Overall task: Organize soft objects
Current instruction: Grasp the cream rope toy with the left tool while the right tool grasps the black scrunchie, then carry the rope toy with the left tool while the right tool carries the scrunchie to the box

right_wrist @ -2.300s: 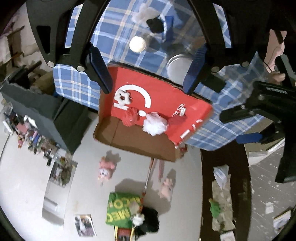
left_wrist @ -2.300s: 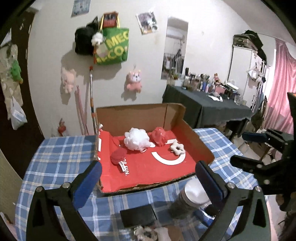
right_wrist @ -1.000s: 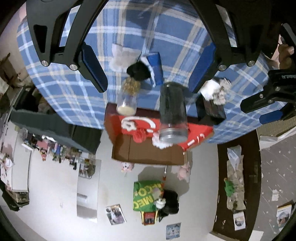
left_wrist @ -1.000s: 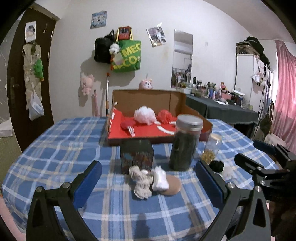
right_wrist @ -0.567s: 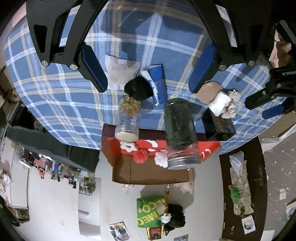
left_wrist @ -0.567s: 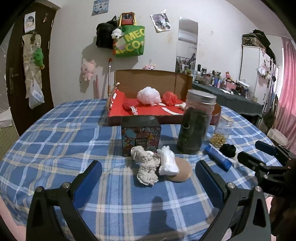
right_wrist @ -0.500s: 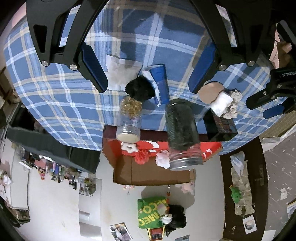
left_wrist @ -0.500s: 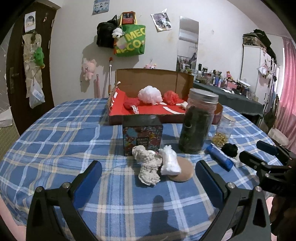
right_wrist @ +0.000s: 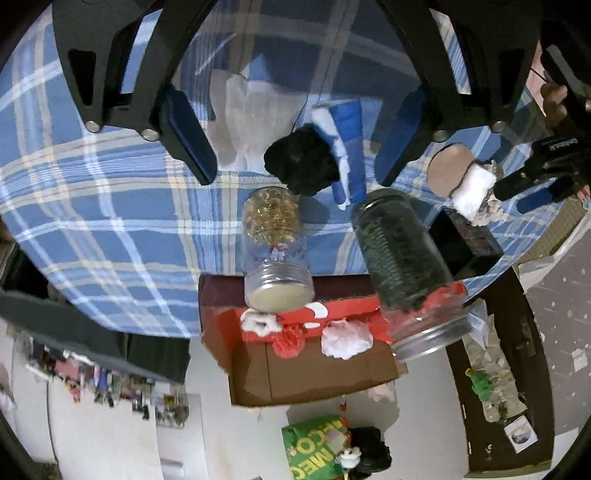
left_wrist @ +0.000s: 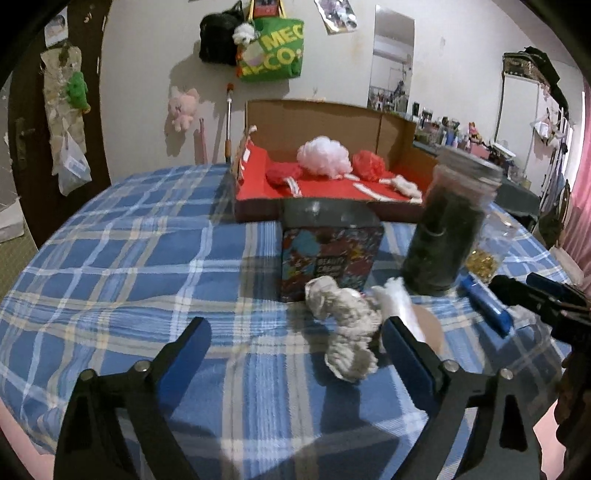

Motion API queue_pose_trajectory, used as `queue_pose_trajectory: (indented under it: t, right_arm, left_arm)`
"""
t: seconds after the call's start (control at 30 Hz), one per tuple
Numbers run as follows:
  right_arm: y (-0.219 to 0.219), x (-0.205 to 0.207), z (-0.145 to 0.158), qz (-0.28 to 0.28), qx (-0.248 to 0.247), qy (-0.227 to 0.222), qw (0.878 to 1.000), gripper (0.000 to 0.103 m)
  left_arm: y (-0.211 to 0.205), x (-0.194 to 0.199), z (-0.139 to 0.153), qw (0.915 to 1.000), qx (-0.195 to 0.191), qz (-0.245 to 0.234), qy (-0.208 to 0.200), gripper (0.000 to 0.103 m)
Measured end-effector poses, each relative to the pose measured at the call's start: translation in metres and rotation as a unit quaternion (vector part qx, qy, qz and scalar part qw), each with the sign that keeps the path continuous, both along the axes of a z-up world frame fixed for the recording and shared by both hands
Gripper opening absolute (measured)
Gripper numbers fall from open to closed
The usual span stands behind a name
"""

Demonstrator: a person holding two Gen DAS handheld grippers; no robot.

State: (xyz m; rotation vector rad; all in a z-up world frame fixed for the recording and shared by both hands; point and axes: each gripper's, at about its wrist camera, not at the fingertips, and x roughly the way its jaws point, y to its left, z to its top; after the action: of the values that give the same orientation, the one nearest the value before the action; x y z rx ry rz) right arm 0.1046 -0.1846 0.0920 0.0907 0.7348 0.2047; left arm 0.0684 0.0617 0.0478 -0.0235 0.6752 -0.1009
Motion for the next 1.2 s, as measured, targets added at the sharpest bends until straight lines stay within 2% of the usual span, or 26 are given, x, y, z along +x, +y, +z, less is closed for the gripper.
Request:
queue_pose_trajectory:
  t: [0.03, 0.07, 0.13, 0.17, 0.23, 0.3, 0.33, 0.4, 0.47, 0.77, 1.2]
  right_arm:
    - [0.0, 0.004, -0.003, 0.002, 0.002, 0.007, 1.0, 0.07]
    - [0.0, 0.007, -0.006, 0.006, 0.005, 0.015, 1.0, 0.065]
    - [-0.001, 0.011, -0.01, 0.012, 0.012, 0.026, 1.0, 0.045]
    - [0.0, 0.011, -0.011, 0.02, 0.016, 0.029, 0.999, 0.041]
    - [0.001, 0.01, -0.01, 0.03, 0.024, 0.029, 0.999, 0.033]
    - [0.002, 0.007, -0.008, 0.033, 0.022, 0.023, 0.999, 0.03]
    - [0.002, 0.005, -0.007, 0.033, 0.022, 0.02, 0.999, 0.029]
    - [0.003, 0.001, -0.004, 0.034, 0.019, 0.013, 0.999, 0.029]
    - [0.003, -0.003, 0.001, 0.034, 0.016, 0.004, 0.999, 0.028]
    - [0.009, -0.011, 0.017, 0.041, 0.017, -0.021, 0.999, 0.028]
    - [0.009, -0.012, 0.02, 0.041, 0.018, -0.022, 0.999, 0.028]
  left_arm:
    - [0.001, 0.002, -0.002, 1.0, -0.001, -0.001, 0.004, 0.089]
    - [0.002, 0.007, -0.005, 0.9999, -0.004, -0.002, 0.013, 0.084]
    - [0.003, 0.014, -0.009, 0.9994, -0.014, -0.014, 0.028, 0.075]
    - [0.003, 0.016, -0.01, 0.9989, -0.022, -0.023, 0.034, 0.072]
    - [0.002, 0.019, -0.012, 0.9979, -0.033, -0.039, 0.039, 0.057]
    - [-0.002, 0.019, -0.012, 0.9958, -0.045, -0.068, 0.042, 0.024]
    - [-0.004, 0.018, -0.011, 0.9949, -0.051, -0.076, 0.043, 0.018]
    - [-0.007, 0.016, -0.009, 0.9924, -0.066, -0.095, 0.043, 0.016]
    - [-0.011, 0.013, -0.005, 0.9937, -0.054, -0.091, 0.034, 0.015]
    - [-0.013, -0.008, 0.026, 0.9935, -0.052, -0.101, -0.014, 0.015]
    - [-0.019, -0.01, 0.03, 0.9927, -0.055, -0.106, -0.015, 0.015]
